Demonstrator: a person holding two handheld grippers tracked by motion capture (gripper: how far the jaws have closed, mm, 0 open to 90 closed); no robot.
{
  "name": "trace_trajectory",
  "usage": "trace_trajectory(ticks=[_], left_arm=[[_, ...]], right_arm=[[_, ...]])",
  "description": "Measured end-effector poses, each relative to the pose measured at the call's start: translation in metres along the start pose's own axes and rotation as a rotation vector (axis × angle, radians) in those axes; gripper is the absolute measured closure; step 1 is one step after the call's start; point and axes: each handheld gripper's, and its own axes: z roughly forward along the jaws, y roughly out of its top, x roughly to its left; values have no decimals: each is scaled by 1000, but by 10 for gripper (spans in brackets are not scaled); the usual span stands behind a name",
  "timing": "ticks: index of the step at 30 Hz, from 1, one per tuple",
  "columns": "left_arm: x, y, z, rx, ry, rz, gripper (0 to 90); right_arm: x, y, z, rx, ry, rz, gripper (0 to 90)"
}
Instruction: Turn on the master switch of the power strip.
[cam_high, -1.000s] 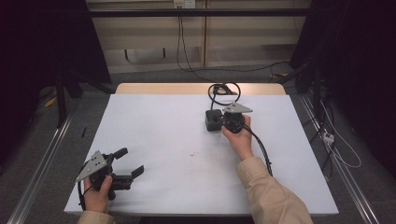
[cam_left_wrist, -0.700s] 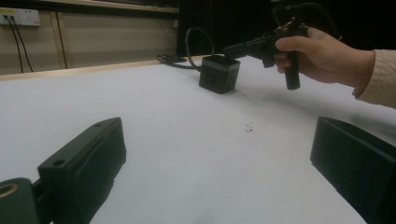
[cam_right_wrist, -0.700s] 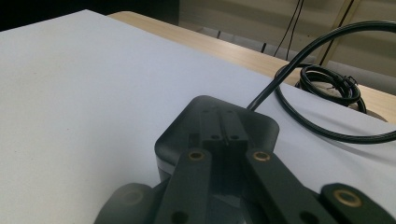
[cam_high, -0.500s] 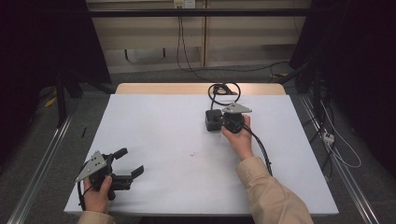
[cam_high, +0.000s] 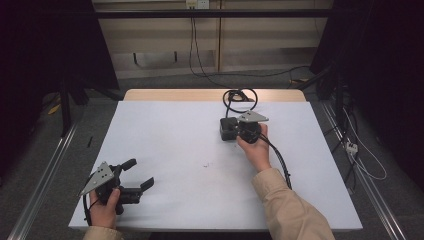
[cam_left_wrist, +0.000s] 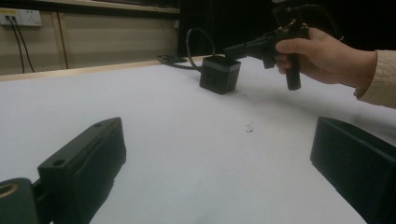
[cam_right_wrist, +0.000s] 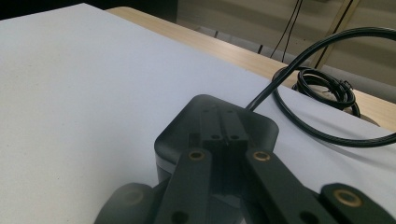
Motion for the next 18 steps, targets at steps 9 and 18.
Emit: trace_trajectory(ticks=[9,18], left_arm=[[0,0,0,0,0,1,30],[-1,1,-1,0,1,2,30]], right_arm=[[0,0,0,5,2,14,900],[0,-1,0,3,-2,22,900]])
